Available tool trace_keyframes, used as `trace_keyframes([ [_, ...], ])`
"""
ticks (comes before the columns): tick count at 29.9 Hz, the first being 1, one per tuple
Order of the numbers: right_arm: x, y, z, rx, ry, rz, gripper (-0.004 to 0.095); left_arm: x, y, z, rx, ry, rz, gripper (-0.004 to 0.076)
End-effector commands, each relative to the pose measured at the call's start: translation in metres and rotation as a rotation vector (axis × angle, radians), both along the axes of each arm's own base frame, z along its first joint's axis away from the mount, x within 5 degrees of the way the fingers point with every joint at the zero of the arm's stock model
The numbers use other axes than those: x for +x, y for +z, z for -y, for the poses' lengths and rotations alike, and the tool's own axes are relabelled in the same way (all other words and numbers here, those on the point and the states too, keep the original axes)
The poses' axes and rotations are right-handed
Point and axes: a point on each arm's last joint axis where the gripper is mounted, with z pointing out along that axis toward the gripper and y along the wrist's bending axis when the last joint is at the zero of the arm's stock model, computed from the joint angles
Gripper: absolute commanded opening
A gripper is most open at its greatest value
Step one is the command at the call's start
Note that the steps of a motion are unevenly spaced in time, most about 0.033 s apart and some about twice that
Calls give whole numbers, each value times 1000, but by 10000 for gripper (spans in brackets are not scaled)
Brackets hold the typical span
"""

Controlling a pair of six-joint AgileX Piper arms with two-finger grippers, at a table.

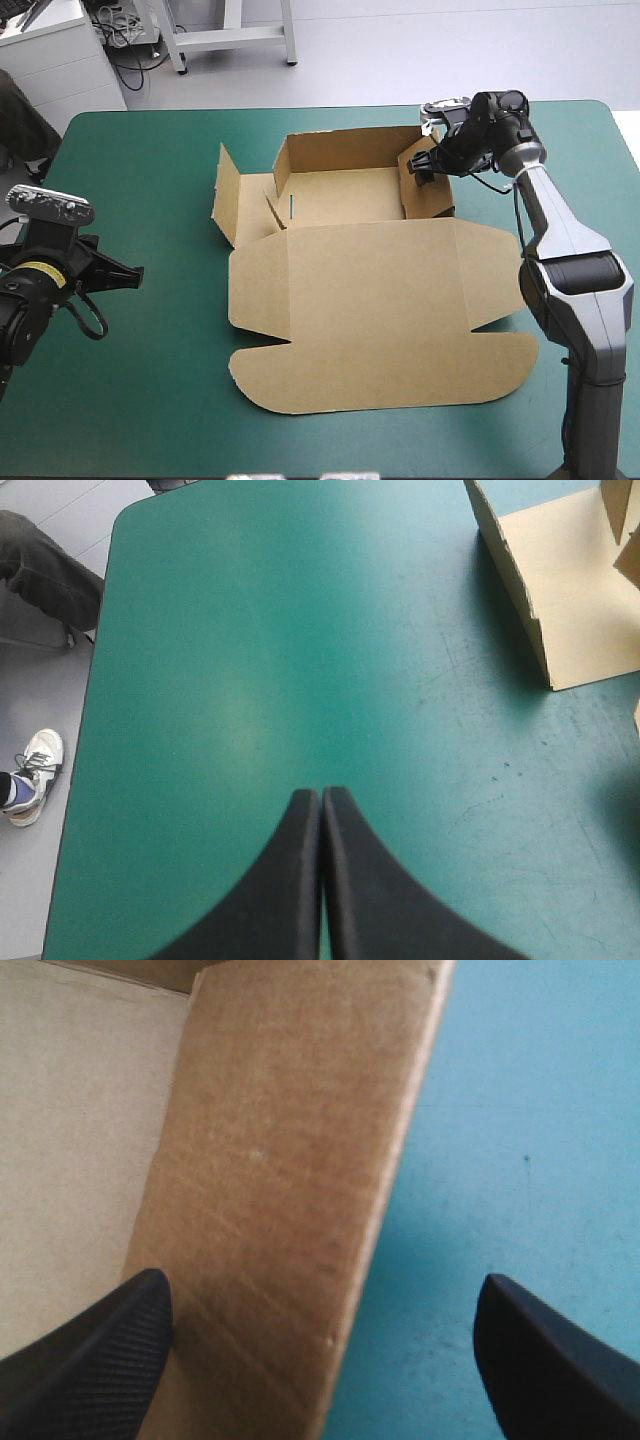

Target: Fold the box

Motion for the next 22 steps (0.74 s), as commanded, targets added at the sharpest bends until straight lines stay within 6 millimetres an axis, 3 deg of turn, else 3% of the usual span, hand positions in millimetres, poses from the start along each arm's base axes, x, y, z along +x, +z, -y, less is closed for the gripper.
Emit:
trace_keyframes([
  [1, 0, 26, 2, 23, -10, 91, 689, 0, 13, 0, -13, -1, 79, -32],
  [4, 3, 16, 1, 23, -17, 71, 540, 0, 13, 0, -17, 1, 79, -32],
  [8, 4, 17, 1, 28, -23, 81, 229, 0, 13, 0, -17, 1, 79, -32],
  [12, 3, 16, 1, 27, -24, 72, -10, 0, 13, 0, -17, 1, 79, -32],
  [22, 2, 15, 2, 21, -21, 53, -21, 0, 13, 0, -19, 4, 75, -32],
])
